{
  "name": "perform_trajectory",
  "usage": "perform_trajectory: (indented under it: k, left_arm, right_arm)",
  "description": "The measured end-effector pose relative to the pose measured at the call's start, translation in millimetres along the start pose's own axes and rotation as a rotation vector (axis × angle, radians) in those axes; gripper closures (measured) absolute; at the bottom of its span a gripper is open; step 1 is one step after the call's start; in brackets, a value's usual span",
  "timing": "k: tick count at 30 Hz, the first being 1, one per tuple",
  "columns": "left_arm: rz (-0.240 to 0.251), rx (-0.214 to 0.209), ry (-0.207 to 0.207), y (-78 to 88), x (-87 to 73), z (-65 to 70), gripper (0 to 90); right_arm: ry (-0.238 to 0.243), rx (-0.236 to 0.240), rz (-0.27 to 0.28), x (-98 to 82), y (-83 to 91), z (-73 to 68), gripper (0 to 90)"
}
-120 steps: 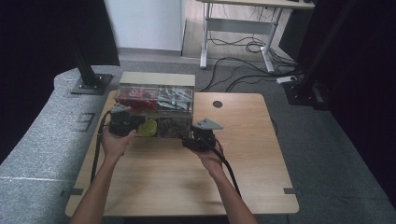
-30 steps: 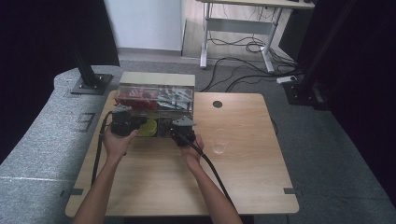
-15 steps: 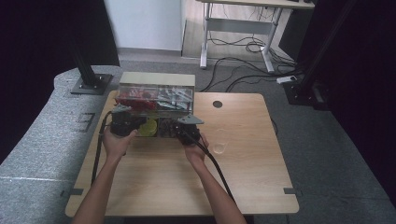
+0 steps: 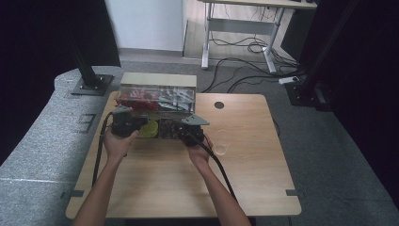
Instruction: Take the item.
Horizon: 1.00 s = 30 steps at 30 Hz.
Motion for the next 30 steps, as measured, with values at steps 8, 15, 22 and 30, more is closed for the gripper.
perform_trajectory:
  k: [8, 15, 22, 30]
  left_arm:
    - [-0.001, 0.001, 0.001, 0.1, -0.1, 0.0, 90.0]
    - [-0.002, -0.005, 0.007, 0.1, 0.2, -0.5, 90.0]
    - [-0.005, 0.002, 0.006, -0.8, -0.2, -1.1, 90.0]
    - [-0.007, 0.005, 0.006, -0.4, -0.4, -1.0, 90.0]
  right_arm:
    - [0.007, 0.022, 0.014, 5.8, 10.5, -3.6, 89.3]
    - [0.017, 0.029, 0.019, 8.3, 18.3, -5.5, 89.2]
    - [0.028, 0.032, 0.035, 11.7, 28.7, -4.9, 89.2]
    - [0.034, 0.033, 0.048, 14.7, 38.3, -3.9, 89.2]
Point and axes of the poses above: each handheld gripper's, and its own axes: y roughly backward along the jaws, x roughly out of its top, z roughly to its right, the point moved 9 cm from there along -y, roughly forward along the jaws, and after that the axes turned 8 degrees about x, right-handed, at the moved point
